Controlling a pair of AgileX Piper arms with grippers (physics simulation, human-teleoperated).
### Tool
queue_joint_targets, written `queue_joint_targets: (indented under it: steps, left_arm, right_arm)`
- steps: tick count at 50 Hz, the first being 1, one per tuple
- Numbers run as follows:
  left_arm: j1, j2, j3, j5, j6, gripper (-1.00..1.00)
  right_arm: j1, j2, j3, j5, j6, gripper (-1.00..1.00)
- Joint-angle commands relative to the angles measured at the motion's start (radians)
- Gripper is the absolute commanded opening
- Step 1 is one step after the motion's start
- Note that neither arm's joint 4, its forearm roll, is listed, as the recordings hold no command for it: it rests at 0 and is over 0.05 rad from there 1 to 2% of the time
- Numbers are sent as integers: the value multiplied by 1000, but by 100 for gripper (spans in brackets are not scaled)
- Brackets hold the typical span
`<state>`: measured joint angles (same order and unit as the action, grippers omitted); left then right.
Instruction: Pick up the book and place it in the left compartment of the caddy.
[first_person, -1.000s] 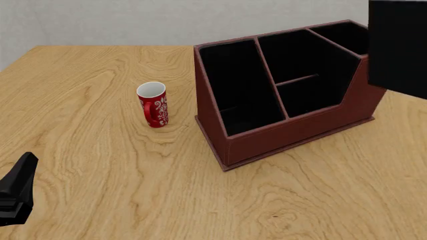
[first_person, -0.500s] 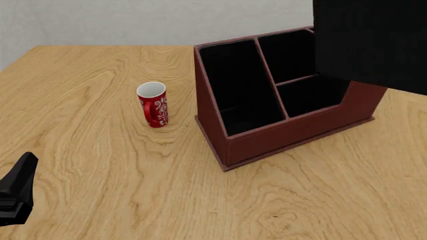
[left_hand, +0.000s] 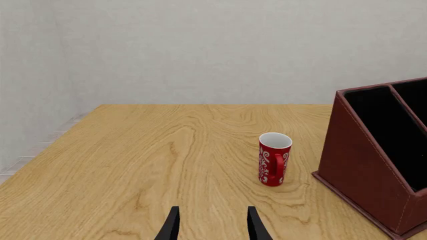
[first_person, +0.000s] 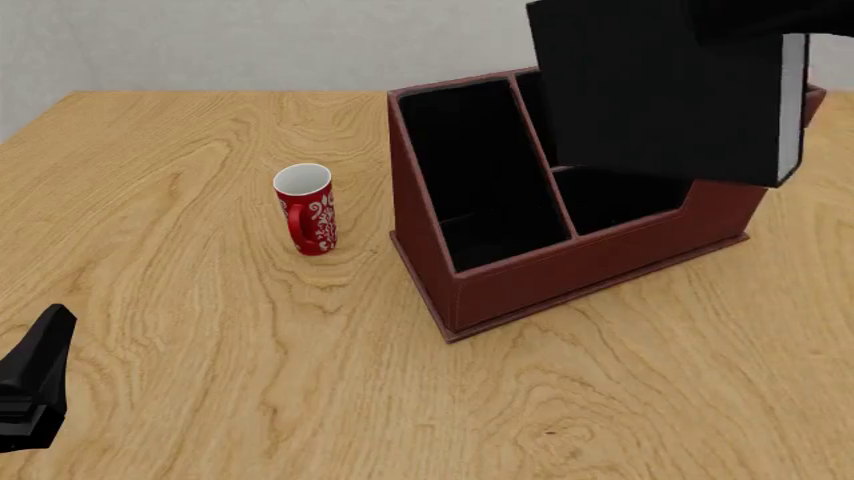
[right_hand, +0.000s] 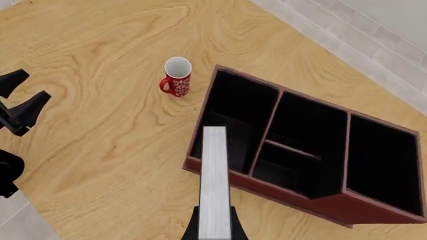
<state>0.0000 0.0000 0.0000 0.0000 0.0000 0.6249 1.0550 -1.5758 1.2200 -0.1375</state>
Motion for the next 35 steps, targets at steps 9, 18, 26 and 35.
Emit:
queue_joint_targets:
  steps: [9, 18, 26, 35]
  left_arm:
    - [0, 0, 0, 0, 0, 100]
    - [0, 0, 0, 0, 0, 100]
    - [0, 0, 0, 0, 0, 100]
    - [0, 0, 0, 0, 0, 100]
  right_arm:
    - [11, 133, -58, 0, 25, -100]
    - [-15, 181, -83, 0, 33, -100]
    - [-24, 198, -68, -11, 21, -100]
    - [-18, 215, -27, -59, 26, -100]
